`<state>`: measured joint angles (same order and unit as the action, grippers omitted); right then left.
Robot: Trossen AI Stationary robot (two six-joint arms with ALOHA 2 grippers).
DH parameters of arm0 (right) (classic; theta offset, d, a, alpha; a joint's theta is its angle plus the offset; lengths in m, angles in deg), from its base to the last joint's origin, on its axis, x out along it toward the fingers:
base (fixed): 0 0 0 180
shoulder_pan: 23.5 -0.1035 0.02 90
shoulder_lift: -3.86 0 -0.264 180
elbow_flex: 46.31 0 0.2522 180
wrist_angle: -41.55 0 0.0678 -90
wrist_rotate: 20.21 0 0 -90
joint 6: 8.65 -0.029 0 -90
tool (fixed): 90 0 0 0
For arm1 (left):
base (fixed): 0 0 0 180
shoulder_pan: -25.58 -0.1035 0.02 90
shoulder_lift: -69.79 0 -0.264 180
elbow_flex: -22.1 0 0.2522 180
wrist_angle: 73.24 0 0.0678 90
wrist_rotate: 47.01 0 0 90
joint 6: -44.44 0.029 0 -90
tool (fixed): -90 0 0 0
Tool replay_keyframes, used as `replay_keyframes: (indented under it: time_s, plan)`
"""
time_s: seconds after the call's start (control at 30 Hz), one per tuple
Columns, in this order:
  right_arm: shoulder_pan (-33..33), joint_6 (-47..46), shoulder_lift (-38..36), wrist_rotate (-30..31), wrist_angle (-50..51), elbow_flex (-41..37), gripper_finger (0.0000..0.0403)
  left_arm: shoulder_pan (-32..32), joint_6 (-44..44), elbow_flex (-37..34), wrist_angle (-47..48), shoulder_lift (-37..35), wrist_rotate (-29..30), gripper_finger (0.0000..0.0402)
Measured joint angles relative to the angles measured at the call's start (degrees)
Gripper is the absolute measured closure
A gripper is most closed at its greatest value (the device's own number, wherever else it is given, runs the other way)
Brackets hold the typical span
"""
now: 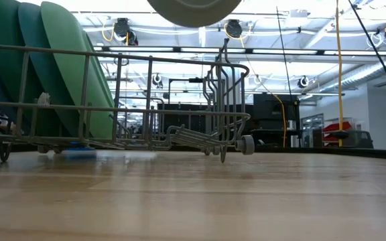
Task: Sort dishes
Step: Put the gray plate into the gray dish rack
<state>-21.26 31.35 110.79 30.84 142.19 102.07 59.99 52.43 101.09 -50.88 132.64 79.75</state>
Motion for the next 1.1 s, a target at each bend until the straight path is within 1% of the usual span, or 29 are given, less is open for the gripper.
replay_keyframes:
  time_s: [0.1, 0.2, 0.3, 0.4, 0.47, 0.57, 0.63, 0.7, 0.77, 0.9, 0.97, 1.03, 1.1]
  plan:
    - [-0.1, 0.7, 0.0, -0.3, 1.4, 0.0, 0.0401, -4.5, -3.7, 0.0, 4.7, -0.4, -7.7, 0.0171]
    - [0.0, 1.3, 0.0, -0.3, 2.1, 0.0, 0.0401, -8.6, -6.8, 0.0, 8.4, -0.1, -13.6, 0.0171]
    - [0.0, 1.5, 0.0, -0.3, 2.0, 0.0, 0.0401, -11.6, -7.2, 0.0, 8.5, 0.5, -18.1, 0.0171]
    - [0.0, 1.6, 0.0, -0.4, 2.1, 0.0, 0.0401, -14.0, -7.2, 0.0, 8.4, 1.5, -25.3, 0.0171]
    - [-0.1, 1.6, 0.0, -0.4, 2.1, 0.0, 0.0401, -15.0, -6.5, 0.0, 8.5, 2.3, -27.9, 0.0171]
    - [-0.1, 1.6, -0.1, -0.4, 1.9, 0.0, 0.0401, -16.3, -5.9, 0.0, 8.4, 3.6, -29.8, 0.0178]
    - [-0.1, 1.6, -0.1, -0.4, 1.7, 0.0, 0.0401, -17.1, -4.8, 0.0, 8.5, 4.7, -31.1, 0.0195]
    - [-0.1, 1.6, -0.1, -0.4, 1.7, 0.0, 0.0401, -17.7, -3.8, 0.0, 8.8, 5.8, -31.6, 0.0223]
    - [-0.1, 1.6, -0.1, -0.4, 1.7, 0.0, 0.0401, -18.0, -2.4, 0.0, 8.9, 6.4, -32.0, 0.0267]
    - [0.0, 1.7, -0.1, -0.5, 1.5, 0.1, 0.0401, -17.8, 2.4, 0.0, 9.1, 6.8, -33.6, 0.0372]
    - [0.0, 1.5, -0.1, -0.5, 1.5, 0.1, 0.0399, -17.7, 3.5, 0.0, 8.9, 6.7, -34.3, 0.0385]
    - [0.0, 0.7, -0.1, -0.2, 1.4, 0.1, 0.039, -17.5, 3.4, 0.0, 8.4, 6.7, -34.3, 0.039]
    - [0.0, -2.4, -0.1, 0.5, 0.8, 0.1, 0.0378, -17.2, 1.6, 0.0, 8.2, 6.7, -34.1, 0.039]
